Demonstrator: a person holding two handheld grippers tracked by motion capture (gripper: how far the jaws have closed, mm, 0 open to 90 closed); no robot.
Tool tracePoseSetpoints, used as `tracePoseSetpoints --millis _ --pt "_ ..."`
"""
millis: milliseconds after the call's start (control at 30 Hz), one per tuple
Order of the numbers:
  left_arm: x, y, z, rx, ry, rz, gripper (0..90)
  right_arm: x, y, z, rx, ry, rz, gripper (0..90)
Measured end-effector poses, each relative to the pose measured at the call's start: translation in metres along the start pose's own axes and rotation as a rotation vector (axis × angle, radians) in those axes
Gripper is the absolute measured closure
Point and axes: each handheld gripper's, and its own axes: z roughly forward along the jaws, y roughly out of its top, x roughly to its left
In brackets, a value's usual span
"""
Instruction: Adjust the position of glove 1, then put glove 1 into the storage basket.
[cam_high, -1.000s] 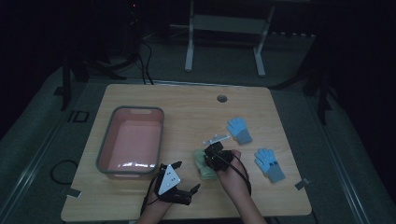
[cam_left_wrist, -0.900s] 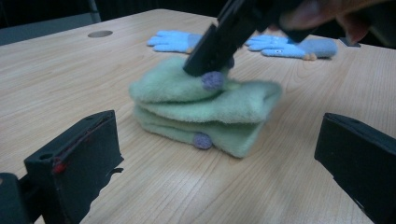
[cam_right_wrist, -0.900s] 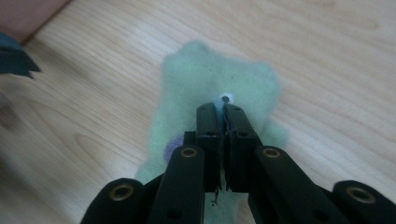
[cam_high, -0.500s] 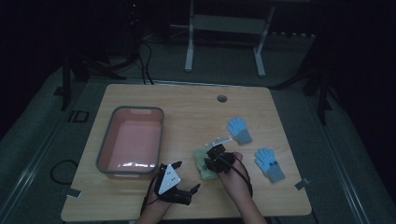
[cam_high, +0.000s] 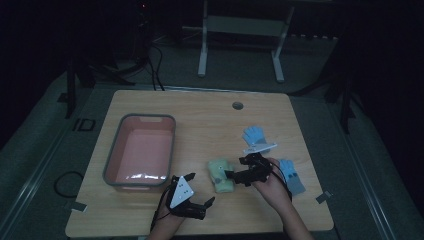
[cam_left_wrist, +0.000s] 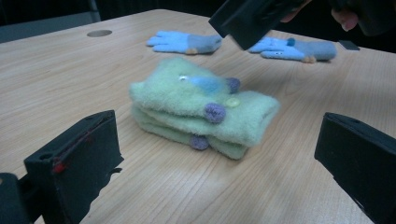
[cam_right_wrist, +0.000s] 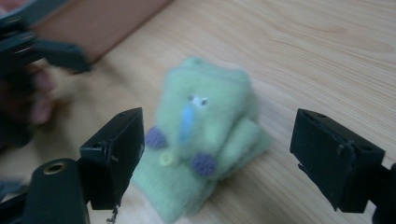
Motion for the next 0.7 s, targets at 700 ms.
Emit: tracePoseSetpoints --millis 700 --pt "-0.016 0.027 0.015 0.222 -0.084 0.098 7.0 -0.017 0.017 0.011 0.010 0.114 -0.112 14.4"
